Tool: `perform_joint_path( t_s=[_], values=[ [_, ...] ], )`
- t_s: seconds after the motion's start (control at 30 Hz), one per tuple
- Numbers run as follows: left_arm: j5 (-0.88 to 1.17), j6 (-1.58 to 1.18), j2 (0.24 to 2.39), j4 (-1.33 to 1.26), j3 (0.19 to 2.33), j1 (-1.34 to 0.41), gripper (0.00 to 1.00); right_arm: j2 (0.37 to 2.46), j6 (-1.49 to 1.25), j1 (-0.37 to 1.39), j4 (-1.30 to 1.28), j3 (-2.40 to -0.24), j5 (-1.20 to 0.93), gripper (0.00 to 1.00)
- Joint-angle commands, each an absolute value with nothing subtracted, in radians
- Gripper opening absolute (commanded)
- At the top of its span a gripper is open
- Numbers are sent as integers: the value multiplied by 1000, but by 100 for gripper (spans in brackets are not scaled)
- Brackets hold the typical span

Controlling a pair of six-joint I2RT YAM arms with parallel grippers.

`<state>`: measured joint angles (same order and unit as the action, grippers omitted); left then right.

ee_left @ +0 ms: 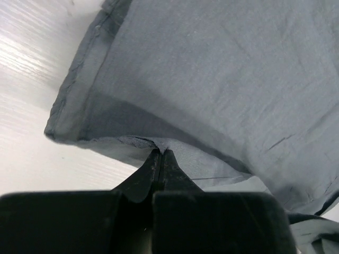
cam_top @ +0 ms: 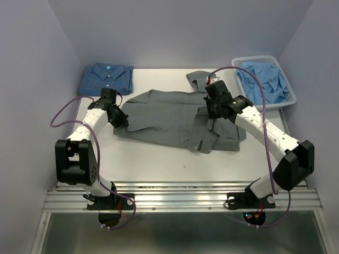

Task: Fold and stack the long sleeve shirts
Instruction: Fold the shirt

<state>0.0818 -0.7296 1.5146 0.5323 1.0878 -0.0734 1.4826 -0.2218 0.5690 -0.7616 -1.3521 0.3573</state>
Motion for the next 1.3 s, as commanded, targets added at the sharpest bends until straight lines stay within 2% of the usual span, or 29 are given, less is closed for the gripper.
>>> perform_joint_path(
  t_s=[0.0, 0.3, 0.5, 0.73, 0.83, 0.87, 0.97, 1.1, 1.17, 1.2, 1.23, 1.27],
  values=[
    [89, -738, 1543, 531, 1164, -48, 0, 1506, -47, 523, -624, -1439, 275, 1],
    [54, -750, 1545, 555, 1137, -40, 0, 1592, 120, 466, -560, -1497, 26, 1],
    [63, -755, 1531, 512, 1094, -35, 0, 1624, 104, 457, -560, -1477, 8, 1],
    [-34, -795, 1557, 531, 1123, -32, 1, 1673, 72, 457, -549, -1497, 53, 1],
    [-38, -787, 1585, 519, 1147, -31, 22, 1710, 41, 457, -520, -1509, 101, 4],
    [-40, -782, 1600, 511, 1157, -31, 37, 1732, 43, 457, -506, -1514, 101, 4],
    [-38, -773, 1629, 509, 1196, -31, 44, 1764, 61, 457, -466, -1517, 86, 6],
    [-38, -769, 1657, 514, 1223, -29, 66, 1831, 87, 457, -442, -1551, 107, 10],
    [-38, -761, 1663, 512, 1235, -28, 70, 1884, 92, 457, -437, -1592, 155, 17],
    [-35, -759, 1666, 512, 1238, -28, 98, 1902, 89, 457, -437, -1607, 179, 22],
    [-32, -753, 1667, 514, 1247, -28, 99, 1940, 86, 457, -437, -1626, 224, 32],
    [-37, -746, 1669, 521, 1253, -28, 99, 1960, 80, 457, -437, -1667, 245, 36]
  ],
)
